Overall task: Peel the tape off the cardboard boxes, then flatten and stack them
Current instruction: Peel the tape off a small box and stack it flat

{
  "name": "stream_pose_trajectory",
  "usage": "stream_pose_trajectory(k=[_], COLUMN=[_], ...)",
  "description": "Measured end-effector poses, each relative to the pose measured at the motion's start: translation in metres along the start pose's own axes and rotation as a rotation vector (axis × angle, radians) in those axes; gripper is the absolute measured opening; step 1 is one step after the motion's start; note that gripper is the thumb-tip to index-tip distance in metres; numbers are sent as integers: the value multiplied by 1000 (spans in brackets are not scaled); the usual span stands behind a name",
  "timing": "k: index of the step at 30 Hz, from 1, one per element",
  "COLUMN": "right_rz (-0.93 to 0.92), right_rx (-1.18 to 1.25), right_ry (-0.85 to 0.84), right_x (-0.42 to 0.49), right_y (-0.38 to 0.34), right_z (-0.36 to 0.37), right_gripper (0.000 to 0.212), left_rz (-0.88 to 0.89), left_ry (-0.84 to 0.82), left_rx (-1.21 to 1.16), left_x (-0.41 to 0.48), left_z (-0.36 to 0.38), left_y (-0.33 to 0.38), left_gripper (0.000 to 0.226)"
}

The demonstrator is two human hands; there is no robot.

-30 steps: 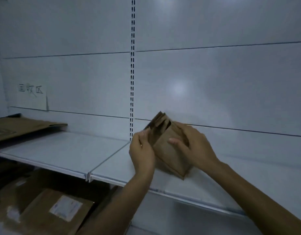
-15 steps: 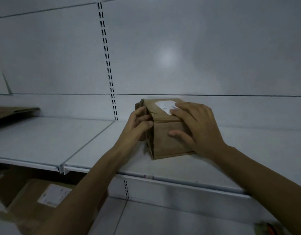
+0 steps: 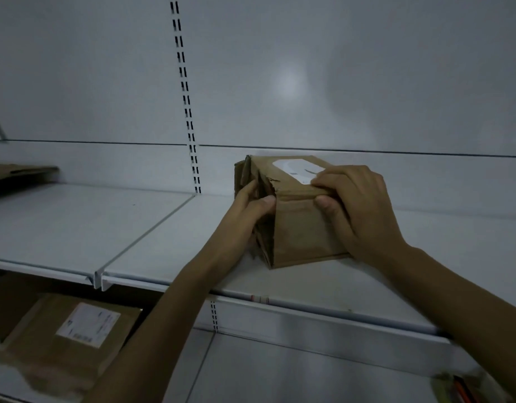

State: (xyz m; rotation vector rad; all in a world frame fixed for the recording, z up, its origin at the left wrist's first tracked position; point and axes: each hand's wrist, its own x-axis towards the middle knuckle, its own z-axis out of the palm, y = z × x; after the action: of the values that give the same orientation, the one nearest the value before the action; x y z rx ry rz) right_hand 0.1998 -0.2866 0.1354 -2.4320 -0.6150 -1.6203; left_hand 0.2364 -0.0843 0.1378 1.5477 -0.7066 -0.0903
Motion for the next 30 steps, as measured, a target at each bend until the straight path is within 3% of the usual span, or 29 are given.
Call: stream_pose_trajectory(k=[3, 10, 16, 19, 24, 27, 30], right_rz=[11, 10, 37, 25, -257, -323, -315], right_rx=[-16, -41, -55, -85, -202, -263, -229], right_ry=[9, -11, 24, 112, 72, 61, 68], right_x=[-1, 0, -1, 2, 2, 3, 5], right_y=[1, -4, -9, -16, -33, -41, -42], right_z=[-4, -3, -4, -8, -12, -8, -7], right_gripper=[43, 44, 40, 40, 59, 57, 52], left_rz=[87, 240, 40, -39, -135, -161, -211], left_ry=[32, 431, 160, 215, 261, 278, 282], left_rx=[61, 154, 72, -80, -385, -529, -588], left_x=[-7, -26, -36, -37, -39, -40, -39], left_z=[0, 1, 0, -3, -12, -17, -20], left_y=[-1, 1, 4, 9, 16, 16, 16], left_gripper=[80, 68, 4, 8, 26, 50, 55])
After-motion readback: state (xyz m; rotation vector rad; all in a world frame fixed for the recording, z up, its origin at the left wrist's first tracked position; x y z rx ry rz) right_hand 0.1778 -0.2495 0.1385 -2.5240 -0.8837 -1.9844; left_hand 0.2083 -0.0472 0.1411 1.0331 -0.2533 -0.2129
